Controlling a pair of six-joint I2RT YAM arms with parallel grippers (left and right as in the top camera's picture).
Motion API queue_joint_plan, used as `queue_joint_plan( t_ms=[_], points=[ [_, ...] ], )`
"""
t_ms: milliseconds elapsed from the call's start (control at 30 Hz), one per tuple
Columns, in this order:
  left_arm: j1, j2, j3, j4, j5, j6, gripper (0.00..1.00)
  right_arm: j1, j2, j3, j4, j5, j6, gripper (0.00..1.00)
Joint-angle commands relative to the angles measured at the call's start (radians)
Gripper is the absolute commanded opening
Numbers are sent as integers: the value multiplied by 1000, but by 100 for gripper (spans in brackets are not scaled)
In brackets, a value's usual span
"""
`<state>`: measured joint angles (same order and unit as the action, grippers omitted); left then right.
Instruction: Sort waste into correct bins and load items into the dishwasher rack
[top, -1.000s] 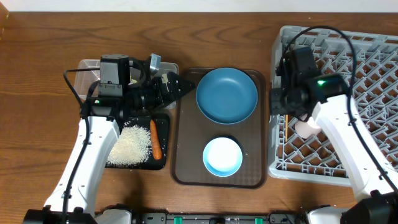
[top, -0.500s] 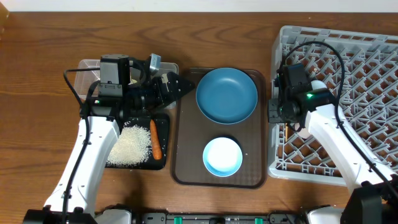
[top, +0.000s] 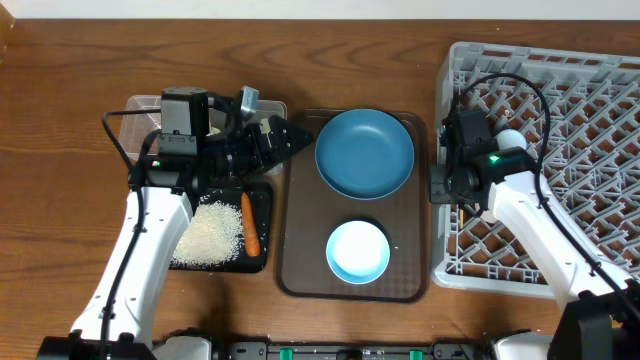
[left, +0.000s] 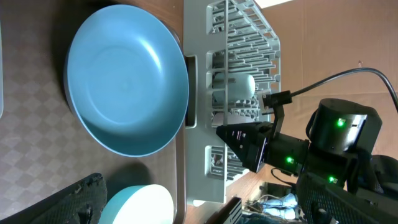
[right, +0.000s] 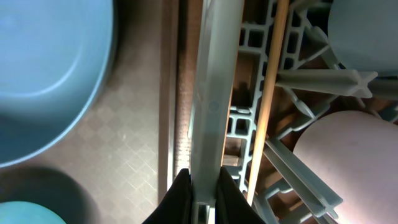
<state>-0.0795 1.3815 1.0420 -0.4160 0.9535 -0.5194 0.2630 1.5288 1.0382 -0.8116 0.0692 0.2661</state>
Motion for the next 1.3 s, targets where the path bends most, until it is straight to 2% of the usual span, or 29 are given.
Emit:
queue_joint_plan(
  t_ms=[0, 267, 667, 733, 800, 1033, 1067, 1267],
  points=[
    [0, 4, -4, -2, -9, 10, 100, -2, 1, -13, -38, 44, -76, 3],
    [0, 4, -4, -2, -9, 10, 100, -2, 1, -11, -67, 58, -107, 7],
    [0, 4, -4, -2, -9, 10, 100, -2, 1, 48, -149, 62, -134, 6],
    [0, 4, -4, -2, -9, 10, 100, -2, 1, 61, -162, 61, -133, 9],
    [0, 4, -4, -2, -9, 10, 100, -2, 1, 68, -166, 61, -133, 17],
    [0, 4, -4, -2, -9, 10, 100, -2, 1, 106, -172, 54, -134, 50],
    [0, 4, -4, -2, -9, 10, 100, -2, 1, 123, -178, 54, -134, 52],
    [0, 4, -4, -2, -9, 10, 100, 2, 1, 295, -282, 0, -133, 52]
  ],
)
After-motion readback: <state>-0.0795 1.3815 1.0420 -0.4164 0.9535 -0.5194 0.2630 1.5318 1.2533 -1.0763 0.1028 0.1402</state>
